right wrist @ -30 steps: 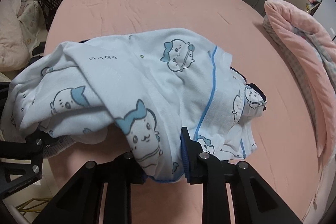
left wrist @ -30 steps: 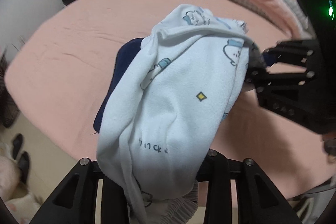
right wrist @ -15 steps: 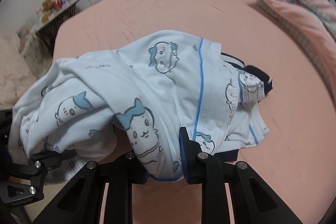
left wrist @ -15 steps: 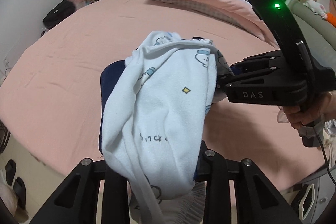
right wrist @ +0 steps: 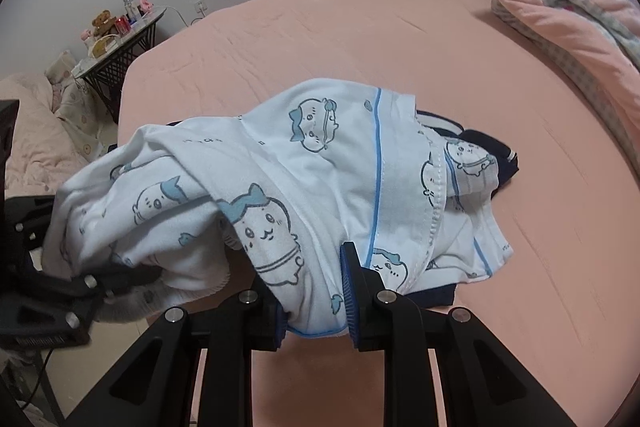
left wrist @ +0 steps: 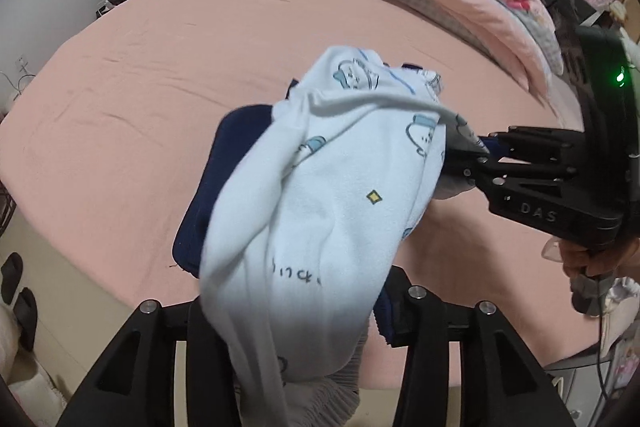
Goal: Fold clothes
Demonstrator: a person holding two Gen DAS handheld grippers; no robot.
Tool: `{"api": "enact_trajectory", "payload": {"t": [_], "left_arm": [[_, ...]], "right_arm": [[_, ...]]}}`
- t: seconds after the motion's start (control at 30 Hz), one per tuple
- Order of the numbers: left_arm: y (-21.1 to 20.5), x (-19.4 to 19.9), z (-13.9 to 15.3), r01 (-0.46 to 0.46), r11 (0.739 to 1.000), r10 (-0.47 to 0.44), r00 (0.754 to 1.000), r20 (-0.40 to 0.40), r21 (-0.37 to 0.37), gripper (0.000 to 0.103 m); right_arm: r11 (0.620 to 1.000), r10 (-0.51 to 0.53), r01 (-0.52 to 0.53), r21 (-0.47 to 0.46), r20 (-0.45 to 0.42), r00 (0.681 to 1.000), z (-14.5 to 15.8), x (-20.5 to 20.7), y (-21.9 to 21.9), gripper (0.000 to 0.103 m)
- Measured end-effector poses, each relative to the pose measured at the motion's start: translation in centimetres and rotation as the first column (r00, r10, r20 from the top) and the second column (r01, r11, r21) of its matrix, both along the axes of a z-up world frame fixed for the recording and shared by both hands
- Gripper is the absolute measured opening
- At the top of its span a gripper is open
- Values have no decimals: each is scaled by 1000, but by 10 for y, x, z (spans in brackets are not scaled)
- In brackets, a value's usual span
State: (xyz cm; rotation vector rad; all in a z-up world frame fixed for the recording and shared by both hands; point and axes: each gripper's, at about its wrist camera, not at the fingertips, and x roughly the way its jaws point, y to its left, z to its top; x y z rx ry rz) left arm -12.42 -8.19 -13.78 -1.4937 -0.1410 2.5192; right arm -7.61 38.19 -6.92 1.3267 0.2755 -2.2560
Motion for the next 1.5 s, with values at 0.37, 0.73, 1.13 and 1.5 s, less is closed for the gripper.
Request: {"api": "enact_trajectory", "payload": {"t": [0.37,0.73,1.13,1.5], "left_arm": [[37,-26,2,15,997,-22,995,-93,-72,54],[17,-6,6,38,999,-36,995,-90,24,29],[39,1,0,112,993,-109,991,-75,46,29],[58,3,-7,158,986,-155,986,-53,46,29]], "right_arm": [[998,-57,55,-34,-31,998,26,4,12,21],[984,-113,117,-132,36,993,29,-9,27,22],[853,-259,401,-333,397,880,-6,-18,68,62],[802,-203,442,-402,513,834,-21,-5,48,62]]}}
